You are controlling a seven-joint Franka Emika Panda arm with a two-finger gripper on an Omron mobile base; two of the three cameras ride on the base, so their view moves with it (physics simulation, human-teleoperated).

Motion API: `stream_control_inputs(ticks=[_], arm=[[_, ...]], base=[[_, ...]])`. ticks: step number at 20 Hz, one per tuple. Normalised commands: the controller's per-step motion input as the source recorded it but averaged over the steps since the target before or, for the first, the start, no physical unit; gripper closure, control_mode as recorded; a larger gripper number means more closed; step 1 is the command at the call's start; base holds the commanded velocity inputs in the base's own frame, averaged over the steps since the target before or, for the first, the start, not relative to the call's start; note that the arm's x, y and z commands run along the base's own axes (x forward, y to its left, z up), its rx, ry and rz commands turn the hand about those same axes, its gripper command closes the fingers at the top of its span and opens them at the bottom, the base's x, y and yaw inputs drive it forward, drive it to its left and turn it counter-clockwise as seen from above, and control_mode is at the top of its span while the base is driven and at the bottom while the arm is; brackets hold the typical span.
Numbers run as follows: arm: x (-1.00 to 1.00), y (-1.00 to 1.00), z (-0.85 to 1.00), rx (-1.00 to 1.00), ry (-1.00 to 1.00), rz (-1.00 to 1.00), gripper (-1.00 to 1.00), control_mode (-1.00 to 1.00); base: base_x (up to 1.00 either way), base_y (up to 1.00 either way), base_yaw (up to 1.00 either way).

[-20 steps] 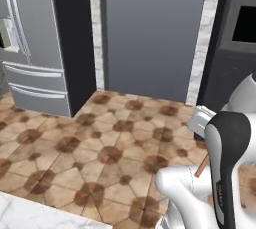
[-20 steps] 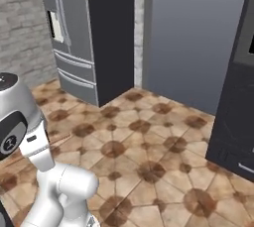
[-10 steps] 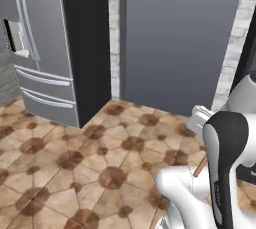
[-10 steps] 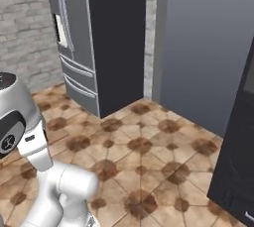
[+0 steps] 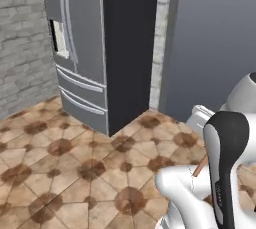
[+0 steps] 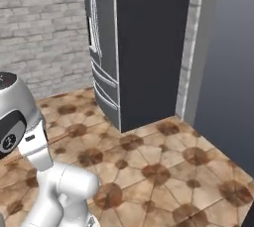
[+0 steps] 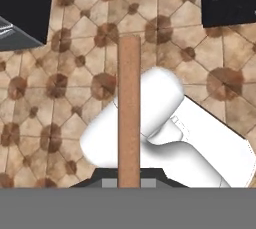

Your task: Take a straw from the drawer in front and place it inside the glass cup on the dining counter.

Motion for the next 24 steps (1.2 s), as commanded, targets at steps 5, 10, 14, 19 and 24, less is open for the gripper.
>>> stream_control_inputs(ticks=[5, 10, 14, 19, 24], arm=[[0.0, 0.0, 0.0, 0.0, 0.0, 0.0, 1.0, 1.0], [0.0, 0.0, 0.0, 0.0, 0.0, 0.0, 1.0, 1.0], [0.0, 0.0, 0.0, 0.0, 0.0, 0.0, 1.0, 1.0], [0.0, 0.0, 0.0, 0.0, 0.0, 0.0, 1.0, 1.0], [0.0, 0.0, 0.0, 0.0, 0.0, 0.0, 1.0, 1.0]], base=[[0.77, -0.02, 0.51], [0.58, 0.0, 0.54], [0.51, 0.0, 0.55], [0.7, 0.0, 0.49], [0.92, -0.03, 0.38]])
